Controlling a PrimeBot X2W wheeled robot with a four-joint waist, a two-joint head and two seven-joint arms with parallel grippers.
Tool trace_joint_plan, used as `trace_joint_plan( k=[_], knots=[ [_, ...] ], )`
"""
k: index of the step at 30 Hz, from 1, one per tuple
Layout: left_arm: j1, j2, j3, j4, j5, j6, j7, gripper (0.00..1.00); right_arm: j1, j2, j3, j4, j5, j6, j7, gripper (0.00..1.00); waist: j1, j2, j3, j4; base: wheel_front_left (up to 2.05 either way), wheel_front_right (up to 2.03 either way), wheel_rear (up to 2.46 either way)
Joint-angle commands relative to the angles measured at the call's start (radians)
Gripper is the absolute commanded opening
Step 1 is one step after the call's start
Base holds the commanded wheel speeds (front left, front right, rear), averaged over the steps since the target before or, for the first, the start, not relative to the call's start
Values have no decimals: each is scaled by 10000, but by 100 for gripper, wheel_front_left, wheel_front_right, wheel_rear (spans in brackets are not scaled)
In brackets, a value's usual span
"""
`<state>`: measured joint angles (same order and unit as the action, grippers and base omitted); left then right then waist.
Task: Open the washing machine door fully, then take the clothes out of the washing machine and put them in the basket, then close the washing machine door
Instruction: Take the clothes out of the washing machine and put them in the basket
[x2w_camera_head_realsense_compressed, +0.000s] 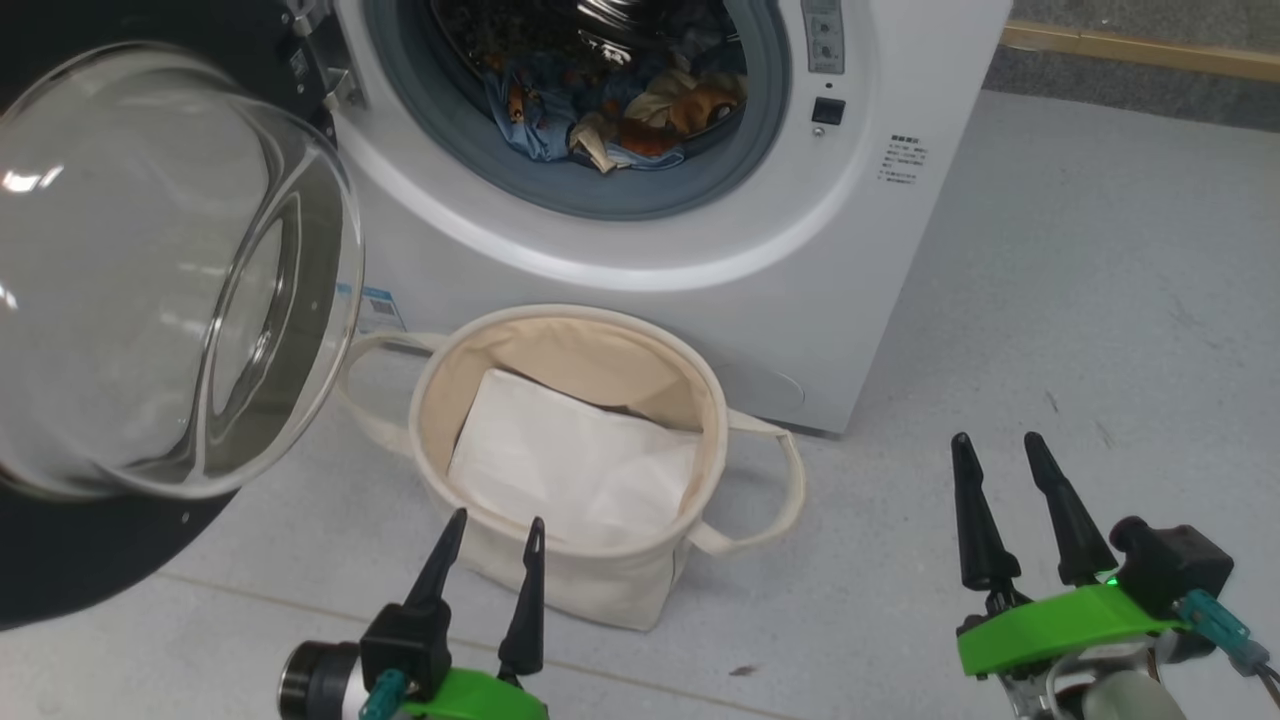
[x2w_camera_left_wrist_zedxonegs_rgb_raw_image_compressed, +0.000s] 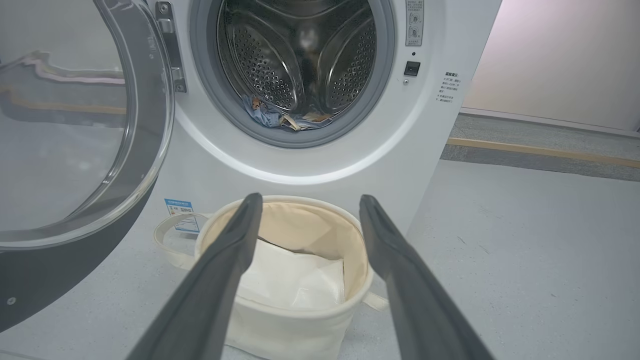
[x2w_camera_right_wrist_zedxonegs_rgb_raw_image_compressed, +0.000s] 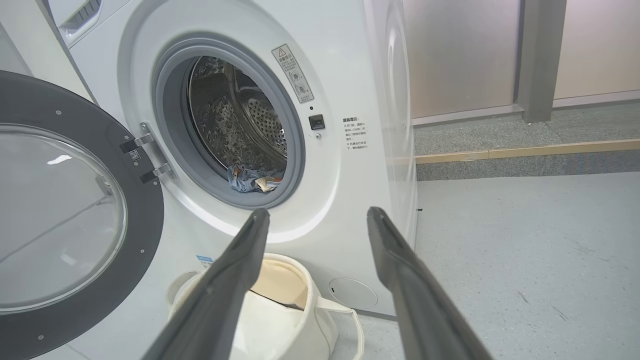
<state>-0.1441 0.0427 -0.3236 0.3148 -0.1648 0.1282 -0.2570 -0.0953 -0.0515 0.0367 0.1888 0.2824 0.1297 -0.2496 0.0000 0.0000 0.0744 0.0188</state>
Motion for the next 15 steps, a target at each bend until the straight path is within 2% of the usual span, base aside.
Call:
trace_joint_plan(
  k=[1, 10, 15],
  knots=[
    [-411, 76, 196, -257, -20, -71, -48, 100, -329, 13, 220, -292, 30, 10, -122, 100, 0, 0, 5, 2, 162, -121, -41],
    [-526, 76, -168, -372, 148, -131, -48, 100, -341, 13, 219, -307, 57, 10, -122, 100, 0, 0, 97, 29, 213, -154, -60],
    [-508, 76, -218, -427, 277, -146, -48, 100, -358, 13, 208, -307, 52, 10, -122, 100, 0, 0, 174, 47, 128, -121, -6]
  ],
)
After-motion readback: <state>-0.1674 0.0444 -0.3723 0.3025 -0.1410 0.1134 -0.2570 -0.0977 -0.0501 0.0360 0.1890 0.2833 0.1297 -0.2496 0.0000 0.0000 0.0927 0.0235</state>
